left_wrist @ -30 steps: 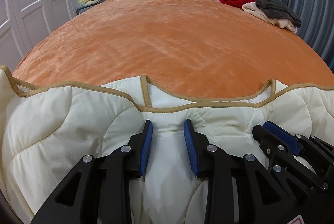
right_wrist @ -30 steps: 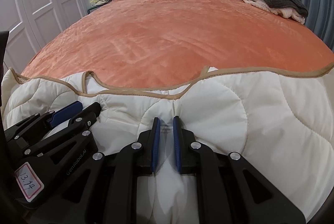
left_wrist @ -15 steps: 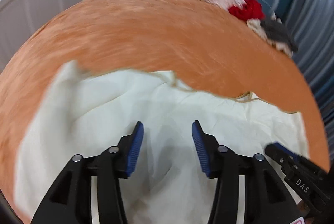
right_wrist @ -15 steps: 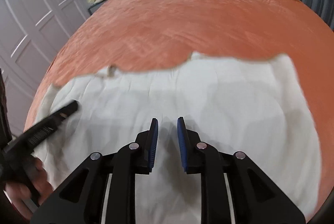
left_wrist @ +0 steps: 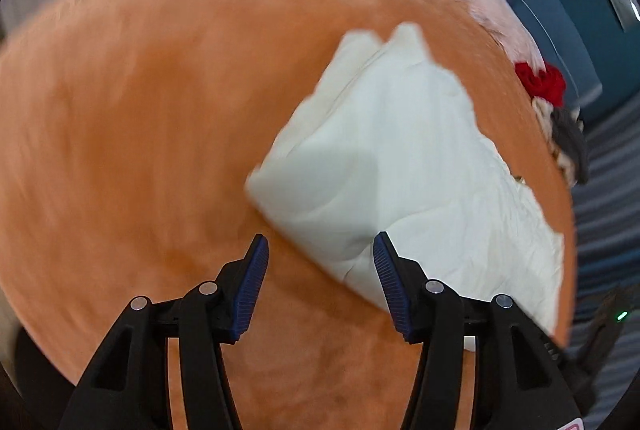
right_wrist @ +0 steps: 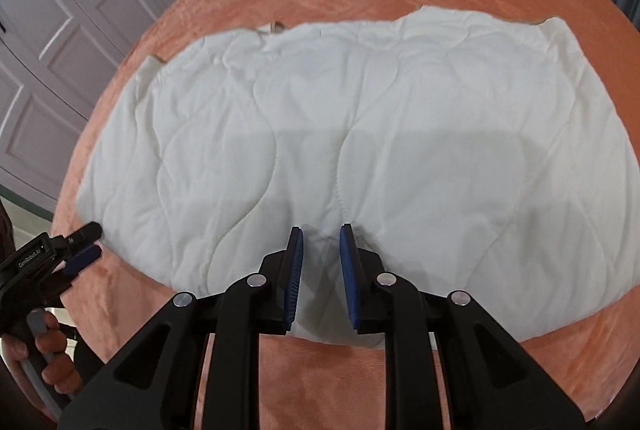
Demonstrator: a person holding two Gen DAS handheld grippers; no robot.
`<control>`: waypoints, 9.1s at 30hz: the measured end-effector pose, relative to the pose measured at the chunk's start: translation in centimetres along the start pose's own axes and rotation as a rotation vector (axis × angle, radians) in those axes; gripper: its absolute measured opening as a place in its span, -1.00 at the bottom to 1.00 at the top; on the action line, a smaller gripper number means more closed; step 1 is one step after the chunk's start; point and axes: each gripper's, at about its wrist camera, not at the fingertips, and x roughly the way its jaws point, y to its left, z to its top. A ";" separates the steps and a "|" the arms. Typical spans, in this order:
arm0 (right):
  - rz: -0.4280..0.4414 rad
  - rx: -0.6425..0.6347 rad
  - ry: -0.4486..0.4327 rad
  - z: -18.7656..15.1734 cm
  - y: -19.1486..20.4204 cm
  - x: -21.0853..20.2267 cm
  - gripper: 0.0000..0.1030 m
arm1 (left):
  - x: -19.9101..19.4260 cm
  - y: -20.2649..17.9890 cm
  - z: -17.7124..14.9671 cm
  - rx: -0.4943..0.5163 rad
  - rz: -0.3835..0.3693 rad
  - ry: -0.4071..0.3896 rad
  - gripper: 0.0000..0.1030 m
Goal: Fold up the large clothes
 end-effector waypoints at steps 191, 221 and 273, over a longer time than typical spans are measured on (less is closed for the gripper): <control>-0.015 0.407 -0.271 7.0 -22.6 -0.2 -0.46 | 16.8 -32.4 -5.7 0.691 0.055 -0.159 -0.62; -0.057 0.383 -0.352 6.2 -22.3 1.7 -0.44 | 19.4 -32.6 -7.0 0.725 0.124 -0.239 -0.63; 0.199 0.382 -0.006 -16.2 -13.6 -10.6 -0.30 | 0.0 -8.6 -16.0 0.369 -0.132 0.236 0.22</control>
